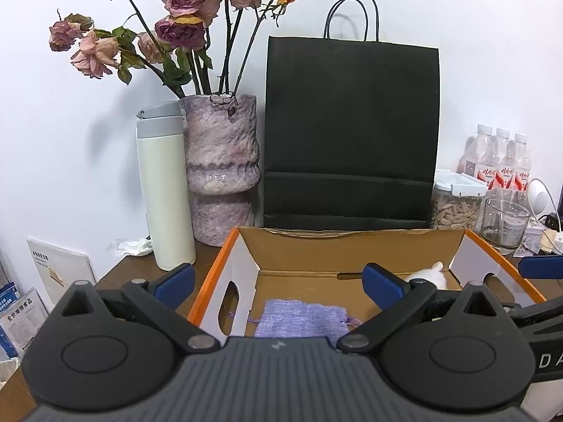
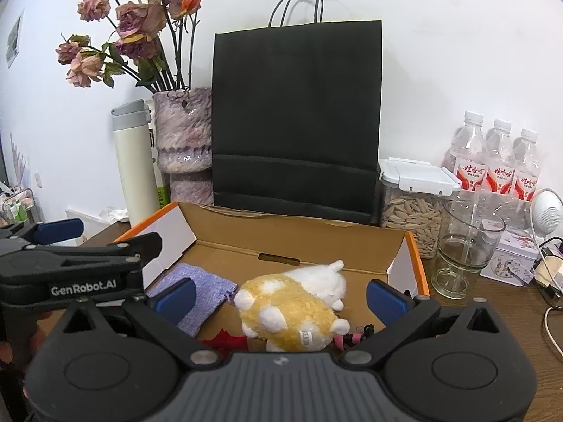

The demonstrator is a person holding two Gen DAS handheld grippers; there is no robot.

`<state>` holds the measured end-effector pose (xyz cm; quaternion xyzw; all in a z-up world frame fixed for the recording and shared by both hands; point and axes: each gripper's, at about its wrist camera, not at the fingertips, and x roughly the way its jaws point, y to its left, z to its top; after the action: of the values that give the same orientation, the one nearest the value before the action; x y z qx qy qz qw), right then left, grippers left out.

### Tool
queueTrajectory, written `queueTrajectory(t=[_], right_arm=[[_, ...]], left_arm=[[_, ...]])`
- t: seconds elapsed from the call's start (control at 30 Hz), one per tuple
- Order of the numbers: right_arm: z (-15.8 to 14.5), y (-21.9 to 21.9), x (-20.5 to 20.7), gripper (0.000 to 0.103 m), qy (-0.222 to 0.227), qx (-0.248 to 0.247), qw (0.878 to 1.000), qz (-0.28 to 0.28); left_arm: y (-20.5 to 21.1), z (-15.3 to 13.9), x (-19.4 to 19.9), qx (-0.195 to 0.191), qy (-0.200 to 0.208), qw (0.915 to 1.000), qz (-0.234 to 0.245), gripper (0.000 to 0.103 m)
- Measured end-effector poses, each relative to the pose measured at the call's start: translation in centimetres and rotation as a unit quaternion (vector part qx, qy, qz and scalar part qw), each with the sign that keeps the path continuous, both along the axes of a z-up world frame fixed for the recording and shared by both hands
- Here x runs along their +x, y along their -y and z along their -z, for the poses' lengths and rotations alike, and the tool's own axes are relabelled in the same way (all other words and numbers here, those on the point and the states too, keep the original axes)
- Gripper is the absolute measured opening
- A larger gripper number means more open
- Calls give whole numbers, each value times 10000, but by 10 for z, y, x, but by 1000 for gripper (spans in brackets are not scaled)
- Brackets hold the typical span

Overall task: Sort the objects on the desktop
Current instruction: 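Return both grippers to the table toward the navy case and large white cap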

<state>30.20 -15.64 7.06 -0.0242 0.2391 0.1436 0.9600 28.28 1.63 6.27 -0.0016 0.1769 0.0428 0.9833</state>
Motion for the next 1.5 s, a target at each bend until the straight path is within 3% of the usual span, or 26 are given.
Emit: queueTrajectory(t=[0.4,0.97,1.5], right_arm=[[-12,11,-25,103,209,40,9997,104],[-18,28,-98,103,202,114,9997,74],[18,43,-176,103,-118,-152,9995,260]], left_arm=[[-5,-11,-26,-261,167,9995,-21,103],[-6,-24,-101,-434,198,9987,183,103],[-38,-10,-184,-359,-67,9993,95,103]])
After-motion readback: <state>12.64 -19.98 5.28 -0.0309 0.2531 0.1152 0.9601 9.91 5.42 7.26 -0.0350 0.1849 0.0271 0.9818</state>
